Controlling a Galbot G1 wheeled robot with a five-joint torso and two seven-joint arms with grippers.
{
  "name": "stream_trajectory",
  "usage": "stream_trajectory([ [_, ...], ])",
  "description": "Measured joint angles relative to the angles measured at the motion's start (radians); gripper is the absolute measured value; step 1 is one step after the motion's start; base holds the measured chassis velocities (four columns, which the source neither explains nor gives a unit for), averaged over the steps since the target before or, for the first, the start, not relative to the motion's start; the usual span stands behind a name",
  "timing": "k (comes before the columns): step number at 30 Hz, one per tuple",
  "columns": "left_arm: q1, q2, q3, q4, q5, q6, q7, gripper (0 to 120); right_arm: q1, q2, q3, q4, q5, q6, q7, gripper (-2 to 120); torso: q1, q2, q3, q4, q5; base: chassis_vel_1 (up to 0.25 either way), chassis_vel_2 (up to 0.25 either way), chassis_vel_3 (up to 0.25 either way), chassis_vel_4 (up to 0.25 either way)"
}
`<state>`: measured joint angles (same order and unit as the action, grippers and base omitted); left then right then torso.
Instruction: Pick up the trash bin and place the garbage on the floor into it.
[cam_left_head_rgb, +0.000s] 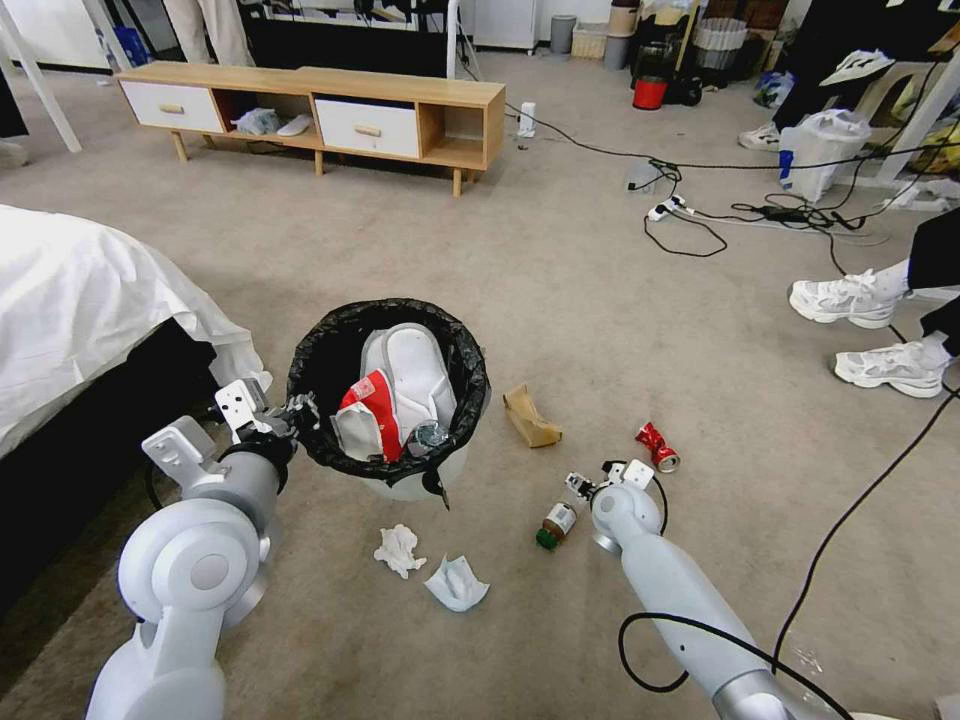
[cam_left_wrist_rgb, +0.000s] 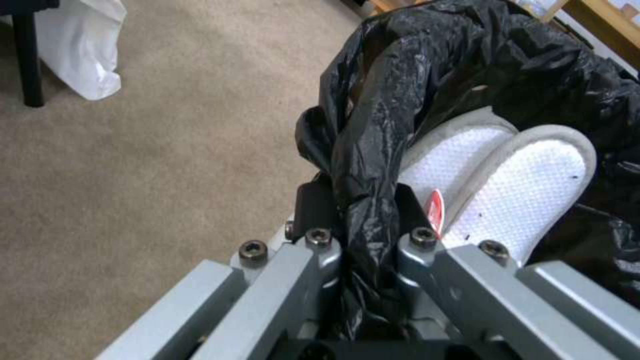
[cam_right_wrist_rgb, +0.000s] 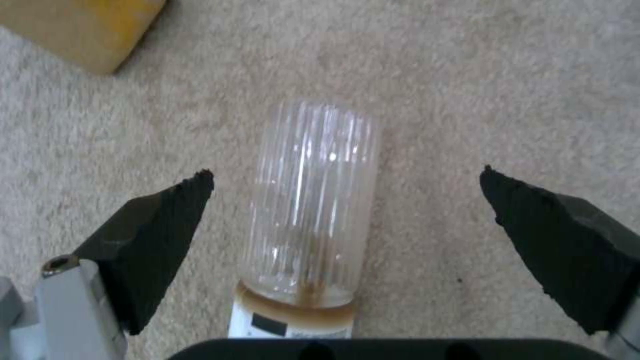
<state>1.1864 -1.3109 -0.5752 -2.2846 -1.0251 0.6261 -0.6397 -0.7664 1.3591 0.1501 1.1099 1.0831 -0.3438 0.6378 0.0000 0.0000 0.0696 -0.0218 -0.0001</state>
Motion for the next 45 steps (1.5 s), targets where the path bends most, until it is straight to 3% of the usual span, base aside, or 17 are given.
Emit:
stream_trajectory([
  [26,0.009,-0.004,-0.003,-0.005,0.004,-0.004,0.004,4,0.028,0.032,-0.028,-0.080,-0.063,0.033,-0.023,98,0.000,0.000,0.000,0.0000,0.0000,0.000,0.000,0.000,0.000],
  [32,0.009,-0.008,-0.002,-0.003,0.007,-0.005,0.005,4,0.032,0.034,-0.033,-0.099,-0.077,0.036,-0.032,80,0.000,0.000,0.000,0.0000,0.0000,0.000,0.000,0.000,0.000],
  [34,0.009,-0.010,-0.002,-0.003,0.008,-0.005,0.005,4,0.034,0.037,-0.036,-0.108,-0.086,0.038,-0.035,67,0.000,0.000,0.000,0.0000,0.0000,0.000,0.000,0.000,0.000],
  [36,0.009,-0.010,-0.002,-0.003,0.008,-0.005,0.005,4,0.035,0.038,-0.038,-0.111,-0.087,0.038,-0.035,64,0.000,0.000,0.000,0.0001,0.0000,0.000,0.000,0.000,0.000],
  [37,0.008,-0.010,-0.002,-0.003,0.008,-0.006,0.005,4,0.035,0.039,-0.041,-0.113,-0.091,0.038,-0.036,56,0.000,0.000,0.000,0.0000,0.0000,0.000,0.000,0.000,0.000],
  [45,0.009,-0.010,-0.004,-0.004,0.008,-0.006,0.005,4,0.035,0.044,-0.049,-0.115,-0.104,0.037,-0.041,36,0.000,0.000,0.000,0.0000,-0.0001,0.000,0.000,0.000,0.000],
])
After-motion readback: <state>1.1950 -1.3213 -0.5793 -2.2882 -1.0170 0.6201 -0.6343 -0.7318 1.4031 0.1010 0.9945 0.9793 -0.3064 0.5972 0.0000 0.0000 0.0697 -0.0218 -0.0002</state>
